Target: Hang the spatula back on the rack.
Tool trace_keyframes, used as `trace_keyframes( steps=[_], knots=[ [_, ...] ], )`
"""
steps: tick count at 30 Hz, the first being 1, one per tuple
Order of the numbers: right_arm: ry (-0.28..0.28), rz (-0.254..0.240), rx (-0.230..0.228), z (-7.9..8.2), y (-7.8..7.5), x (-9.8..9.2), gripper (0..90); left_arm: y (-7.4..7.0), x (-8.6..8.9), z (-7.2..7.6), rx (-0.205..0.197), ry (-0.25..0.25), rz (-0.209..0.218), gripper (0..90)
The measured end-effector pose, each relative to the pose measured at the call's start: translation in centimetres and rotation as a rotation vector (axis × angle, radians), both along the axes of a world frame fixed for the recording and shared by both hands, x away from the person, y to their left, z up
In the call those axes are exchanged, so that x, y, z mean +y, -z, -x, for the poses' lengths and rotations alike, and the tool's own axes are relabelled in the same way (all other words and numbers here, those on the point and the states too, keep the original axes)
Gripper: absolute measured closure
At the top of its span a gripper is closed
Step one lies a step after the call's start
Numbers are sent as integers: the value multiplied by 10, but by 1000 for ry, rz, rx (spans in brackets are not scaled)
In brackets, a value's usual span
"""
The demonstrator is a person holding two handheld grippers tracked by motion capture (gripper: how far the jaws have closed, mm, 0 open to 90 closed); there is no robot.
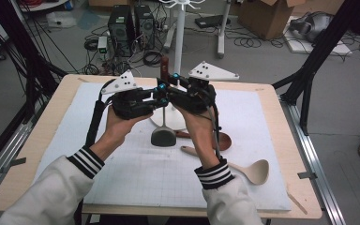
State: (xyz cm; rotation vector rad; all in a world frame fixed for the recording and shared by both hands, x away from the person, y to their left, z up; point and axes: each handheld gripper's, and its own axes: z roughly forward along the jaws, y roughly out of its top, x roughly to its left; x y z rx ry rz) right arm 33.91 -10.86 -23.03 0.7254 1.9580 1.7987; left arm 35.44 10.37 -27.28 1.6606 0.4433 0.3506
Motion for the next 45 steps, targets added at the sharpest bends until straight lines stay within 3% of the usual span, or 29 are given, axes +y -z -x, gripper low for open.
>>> trace_keyframes(
  steps=[14, 19, 23, 25, 28, 31, 33, 39, 45],
  knots=[
    [14, 9, 43, -1, -1, -1, 740, 4, -1, -3, 22, 15, 6, 735],
    [8, 11, 53, -2, -1, -1, 741, 4, 2, -6, 38, 45, 15, 725],
    [17, 17, 51, -3, -1, -2, 740, 5, 7, -8, 38, 60, 22, 670],
    [23, 16, 50, -4, -2, -4, 741, 5, 9, -9, 20, 66, 8, 642],
    [25, 17, 52, -5, -3, -7, 740, 6, 13, -10, 17, 72, -8, 565],
    [37, 23, 47, -6, -4, -10, 740, 7, 19, -8, 2, 27, -20, 402],
    [39, 24, 46, -6, -5, -13, 740, 8, 24, -8, 8, 39, -18, 366],
    [42, 25, 46, -9, -8, -20, 740, 12, 37, -6, 3, 5, -68, 59],
    [55, 30, 50, -13, -13, -27, 740, 21, 63, 0, -4, 11, -83, 17]
  ],
)
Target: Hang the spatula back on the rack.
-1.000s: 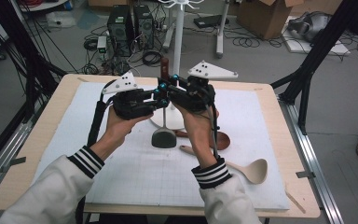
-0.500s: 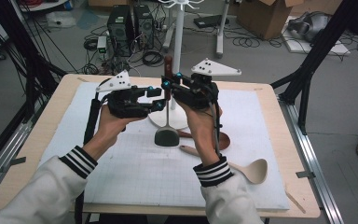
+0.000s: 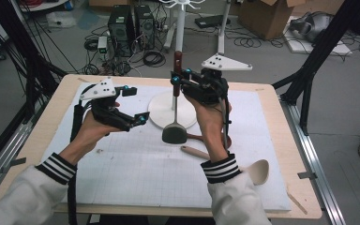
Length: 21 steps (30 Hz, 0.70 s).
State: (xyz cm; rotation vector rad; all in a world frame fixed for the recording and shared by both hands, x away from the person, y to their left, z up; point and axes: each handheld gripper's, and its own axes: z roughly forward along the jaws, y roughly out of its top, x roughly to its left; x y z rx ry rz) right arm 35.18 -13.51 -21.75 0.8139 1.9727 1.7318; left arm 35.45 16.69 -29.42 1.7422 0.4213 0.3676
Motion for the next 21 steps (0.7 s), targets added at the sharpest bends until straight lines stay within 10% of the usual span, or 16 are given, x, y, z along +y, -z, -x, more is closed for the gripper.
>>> trace_keyframes(
  steps=[21],
  knots=[
    [41, 50, 12, -32, -30, -14, 740, 39, 103, 36, 0, -63, 23, 17]
  ],
)
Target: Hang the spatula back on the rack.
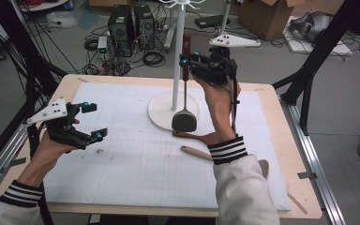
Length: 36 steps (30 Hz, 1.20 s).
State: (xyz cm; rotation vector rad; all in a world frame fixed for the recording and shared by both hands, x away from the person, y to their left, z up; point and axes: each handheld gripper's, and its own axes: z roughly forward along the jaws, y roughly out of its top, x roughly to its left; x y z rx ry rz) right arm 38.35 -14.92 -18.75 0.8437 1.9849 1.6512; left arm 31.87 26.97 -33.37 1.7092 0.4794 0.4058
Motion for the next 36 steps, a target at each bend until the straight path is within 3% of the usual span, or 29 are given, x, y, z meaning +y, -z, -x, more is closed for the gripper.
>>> trace_keyframes(
  steps=[11, 22, 36],
  knots=[
    [0, 10, 12, -19, -14, -1, 739, 28, 24, 15, 16, -45, 20, 17],
    [6, 18, 6, -32, -29, 3, 740, 57, 32, 19, 50, -66, 35, 17],
    [12, 13, 9, -47, -41, 8, 739, 67, 32, 16, 58, -69, 21, 17]
  ],
)
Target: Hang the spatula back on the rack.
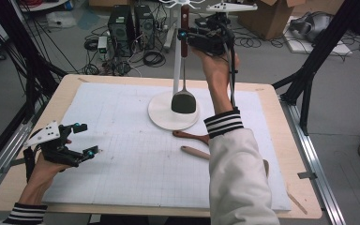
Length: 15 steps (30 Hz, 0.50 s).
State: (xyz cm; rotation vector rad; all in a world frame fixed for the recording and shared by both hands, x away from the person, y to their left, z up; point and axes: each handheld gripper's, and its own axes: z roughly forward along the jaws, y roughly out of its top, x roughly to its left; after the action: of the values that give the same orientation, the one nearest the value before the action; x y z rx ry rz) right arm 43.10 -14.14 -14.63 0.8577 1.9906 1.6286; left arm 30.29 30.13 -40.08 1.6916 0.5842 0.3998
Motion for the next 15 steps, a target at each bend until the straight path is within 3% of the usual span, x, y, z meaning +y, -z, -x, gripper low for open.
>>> trace_keyframes(
  steps=[15],
  knots=[
    [16, 7, 0, -10, -3, 4, 739, 1, -1, 0, -1, 9, 0, 17]
  ],
)
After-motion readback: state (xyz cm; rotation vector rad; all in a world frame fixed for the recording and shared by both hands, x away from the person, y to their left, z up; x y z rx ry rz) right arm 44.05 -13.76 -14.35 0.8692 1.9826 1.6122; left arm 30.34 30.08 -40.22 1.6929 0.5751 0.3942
